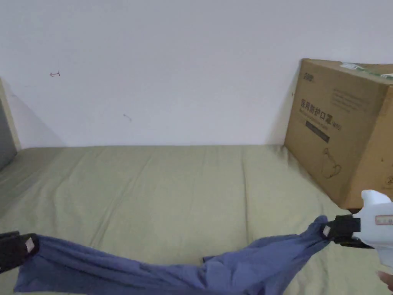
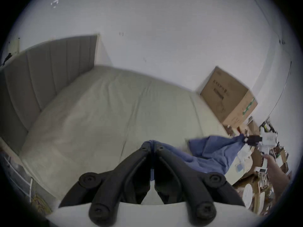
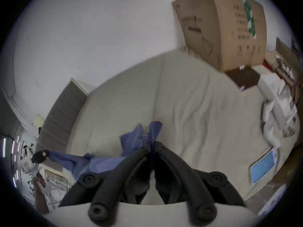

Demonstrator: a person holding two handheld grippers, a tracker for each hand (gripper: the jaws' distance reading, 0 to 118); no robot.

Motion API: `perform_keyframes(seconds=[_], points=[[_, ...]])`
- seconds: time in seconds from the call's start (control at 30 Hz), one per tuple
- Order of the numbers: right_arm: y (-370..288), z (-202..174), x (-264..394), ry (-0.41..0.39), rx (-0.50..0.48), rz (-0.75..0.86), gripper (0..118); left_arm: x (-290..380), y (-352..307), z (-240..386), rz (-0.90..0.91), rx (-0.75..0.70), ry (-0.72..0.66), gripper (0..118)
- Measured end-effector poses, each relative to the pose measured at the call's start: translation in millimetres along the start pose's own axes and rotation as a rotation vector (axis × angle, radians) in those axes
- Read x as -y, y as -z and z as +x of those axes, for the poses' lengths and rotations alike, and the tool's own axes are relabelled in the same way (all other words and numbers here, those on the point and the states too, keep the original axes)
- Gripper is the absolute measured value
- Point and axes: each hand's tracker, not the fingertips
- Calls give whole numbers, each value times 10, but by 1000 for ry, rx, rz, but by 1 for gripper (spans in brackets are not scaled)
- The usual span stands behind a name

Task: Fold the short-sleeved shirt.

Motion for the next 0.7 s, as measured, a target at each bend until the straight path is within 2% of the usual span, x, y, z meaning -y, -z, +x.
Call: perform_keyframes(seconds=[0.13, 0.3, 0.37, 0.5, 0.7], points=[[-621, -222, -489, 31, -59, 129, 1, -600, -341, 263, 97, 29, 14, 1], [-1077, -518, -1101, -26, -72, 232, 2, -1212, -464, 401, 167, 64, 42, 1], [-1155, -595, -1358, -28, -84, 271, 2, -1419, -457, 479, 193, 70, 45, 1], [-1192, -811, -1757, -87, -57, 323, 2, -1801, -274, 462, 228, 61, 27, 1], [-911, -1085, -2303, -93, -47, 369, 2, -2251, 127, 493, 296, 15, 9, 1]])
